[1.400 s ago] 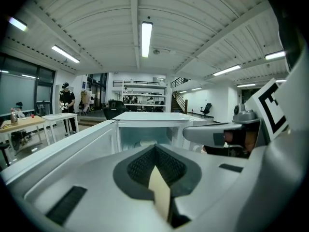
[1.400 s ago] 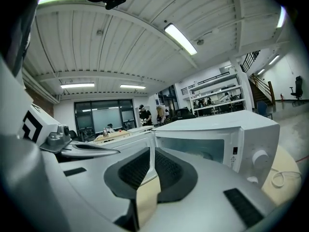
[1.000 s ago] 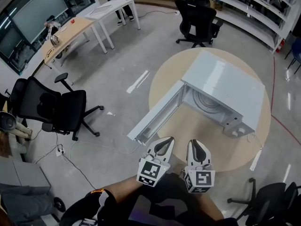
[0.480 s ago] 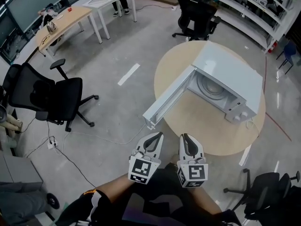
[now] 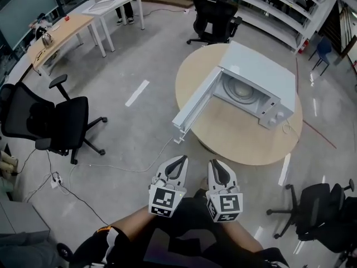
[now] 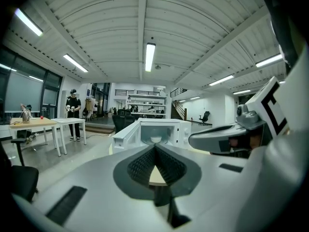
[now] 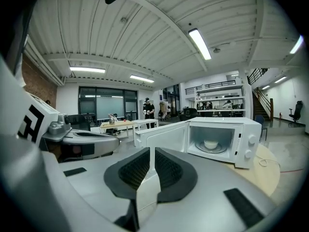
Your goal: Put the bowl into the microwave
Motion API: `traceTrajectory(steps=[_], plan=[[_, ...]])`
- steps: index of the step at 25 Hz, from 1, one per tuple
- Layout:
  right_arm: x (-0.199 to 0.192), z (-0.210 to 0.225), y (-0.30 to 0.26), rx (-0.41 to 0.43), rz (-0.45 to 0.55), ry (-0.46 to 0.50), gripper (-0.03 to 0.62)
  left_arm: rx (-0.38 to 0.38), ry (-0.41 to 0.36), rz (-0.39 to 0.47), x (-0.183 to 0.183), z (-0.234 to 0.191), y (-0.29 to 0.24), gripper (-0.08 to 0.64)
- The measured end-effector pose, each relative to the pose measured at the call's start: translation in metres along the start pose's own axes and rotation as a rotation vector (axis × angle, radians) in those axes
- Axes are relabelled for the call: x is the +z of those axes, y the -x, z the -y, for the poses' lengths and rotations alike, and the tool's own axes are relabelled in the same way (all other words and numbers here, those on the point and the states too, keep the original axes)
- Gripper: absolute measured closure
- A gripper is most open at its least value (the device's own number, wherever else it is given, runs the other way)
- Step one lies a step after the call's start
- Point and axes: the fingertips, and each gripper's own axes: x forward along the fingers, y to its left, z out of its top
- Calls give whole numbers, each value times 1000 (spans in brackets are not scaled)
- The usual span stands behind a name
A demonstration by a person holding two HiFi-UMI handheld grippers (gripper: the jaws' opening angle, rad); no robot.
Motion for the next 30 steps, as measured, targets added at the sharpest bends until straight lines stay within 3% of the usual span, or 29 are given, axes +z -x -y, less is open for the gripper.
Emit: traceTrajectory(steps=[9, 17, 30], plan=[[-29, -36, 15, 52, -47, -4, 546, 17, -21, -34, -20, -5, 31, 514], [-12, -44, 15, 92, -18, 18, 545, 41, -42, -21, -10, -5, 35, 514], [-28, -37, 26, 35, -34, -1, 546, -5, -23, -39, -23, 5, 30, 514]])
